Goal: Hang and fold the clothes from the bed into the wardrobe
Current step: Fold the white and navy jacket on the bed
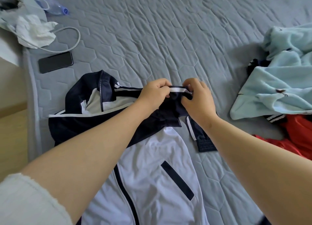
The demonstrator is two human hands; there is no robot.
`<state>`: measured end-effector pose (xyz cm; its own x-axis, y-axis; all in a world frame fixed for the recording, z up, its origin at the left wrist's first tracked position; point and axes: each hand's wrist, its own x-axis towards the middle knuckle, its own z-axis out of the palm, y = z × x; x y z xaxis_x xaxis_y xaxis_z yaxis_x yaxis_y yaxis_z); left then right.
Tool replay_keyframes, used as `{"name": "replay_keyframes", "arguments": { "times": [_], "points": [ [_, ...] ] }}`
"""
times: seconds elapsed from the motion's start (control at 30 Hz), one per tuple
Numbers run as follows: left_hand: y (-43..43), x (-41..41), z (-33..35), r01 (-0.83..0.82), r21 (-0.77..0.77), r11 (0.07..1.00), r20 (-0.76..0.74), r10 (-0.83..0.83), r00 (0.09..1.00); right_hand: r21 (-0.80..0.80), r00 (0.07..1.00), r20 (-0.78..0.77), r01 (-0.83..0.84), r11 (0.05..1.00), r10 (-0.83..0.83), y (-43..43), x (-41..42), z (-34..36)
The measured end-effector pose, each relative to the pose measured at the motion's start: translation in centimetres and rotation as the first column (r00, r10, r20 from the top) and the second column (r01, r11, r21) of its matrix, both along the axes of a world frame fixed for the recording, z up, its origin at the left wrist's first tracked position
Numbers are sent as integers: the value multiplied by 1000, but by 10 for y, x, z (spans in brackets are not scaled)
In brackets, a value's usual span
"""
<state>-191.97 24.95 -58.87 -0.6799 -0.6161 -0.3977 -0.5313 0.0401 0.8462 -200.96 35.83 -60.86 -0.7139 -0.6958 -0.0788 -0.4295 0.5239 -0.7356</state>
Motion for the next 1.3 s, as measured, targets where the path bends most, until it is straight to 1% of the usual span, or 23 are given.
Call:
{"name": "replay_keyframes", "arguments": {
  "times": [0.07, 0.13, 0.2, 0.3, 0.43, 0.47, 0.53, 0.6, 0.67, 0.7, 0.77, 0.83, 0.87, 0.9, 0.93, 1.0, 1.07, 1.13, 1.17, 1.2, 1.23, 1.27, 1.3],
  "points": [
    [0, 2, 0, 10, -11, 1000, -3, -11, 1000, 14, 999, -36, 19, 1000, -19, -1, 1, 1],
    [-3, 4, 0, -35, -27, 999, -21, 34, 999, 76, 995, -100, 20, 997, -13, 0, -1, 1],
    [-3, 3, 0, -135, -41, 990, -50, 133, 990, 158, 978, -209, 32, 987, 1, 1, -2, 1],
    [4, -3, 1, -292, 39, 955, -92, 295, 951, 213, 951, -307, 102, 972, -33, -4, -3, 5],
    [-1, -6, 4, -449, 190, 873, -125, 475, 871, 312, 954, -298, 123, 942, -26, 11, -16, 6],
    [-5, -6, 5, -472, 204, 858, -111, 499, 859, 345, 958, -285, 135, 929, -34, 20, -20, 4],
    [-6, -9, 5, -475, 198, 858, -77, 496, 865, 400, 965, -255, 159, 903, -57, 34, -25, 1],
    [-3, -14, 7, -477, 230, 848, -77, 504, 860, 399, 973, -171, 213, 892, -156, 42, -28, 2],
    [3, -19, 7, -446, 287, 848, -82, 486, 870, 295, 941, 7, 320, 900, -337, 45, -34, 9],
    [7, -21, 8, -418, 317, 851, -77, 463, 883, 229, 913, 100, 366, 902, -396, 46, -38, 13],
    [15, -22, 6, -350, 377, 858, -47, 394, 918, 151, 885, 211, 390, 908, -415, 46, -45, 24],
    [30, -20, 9, -288, 359, 888, -23, 317, 948, 139, 865, 284, 389, 911, -413, 42, -48, 34],
    [38, -17, 9, -249, 346, 905, -32, 277, 960, 138, 840, 335, 403, 904, -426, 39, -48, 38],
    [45, -14, 10, -197, 354, 914, -42, 226, 973, 141, 803, 402, 421, 896, -440, 35, -48, 41],
    [52, -10, 10, -121, 400, 909, -46, 151, 987, 142, 755, 476, 440, 887, -451, 30, -47, 45],
    [62, -1, 11, 72, 491, 868, -70, -43, 997, 134, 655, 595, 490, 861, -465, 21, -43, 50],
    [68, 6, 12, 213, 482, 850, -129, -172, 977, 130, 549, 688, 550, 825, -475, 15, -36, 57],
    [68, 13, 8, 319, 442, 838, -186, -262, 947, 121, 407, 811, 585, 802, -420, 9, -25, 63],
    [66, 15, 6, 336, 408, 849, -170, -291, 941, 116, 333, 867, 587, 801, -370, 6, -20, 65],
    [65, 18, 5, 316, 359, 878, -122, -291, 949, 105, 268, 912, 577, 810, -310, 4, -14, 66],
    [61, 22, 4, 251, 309, 917, -74, -240, 968, 86, 233, 939, 554, 828, -253, 1, -8, 67],
    [56, 27, 3, 140, 290, 947, -35, -135, 990, 62, 237, 948, 520, 852, -213, -2, -3, 66],
    [50, 32, 2, 7, 309, 951, 1, -8, 1000, 44, 283, 938, 478, 877, -201, -7, 2, 64]
  ]
}}
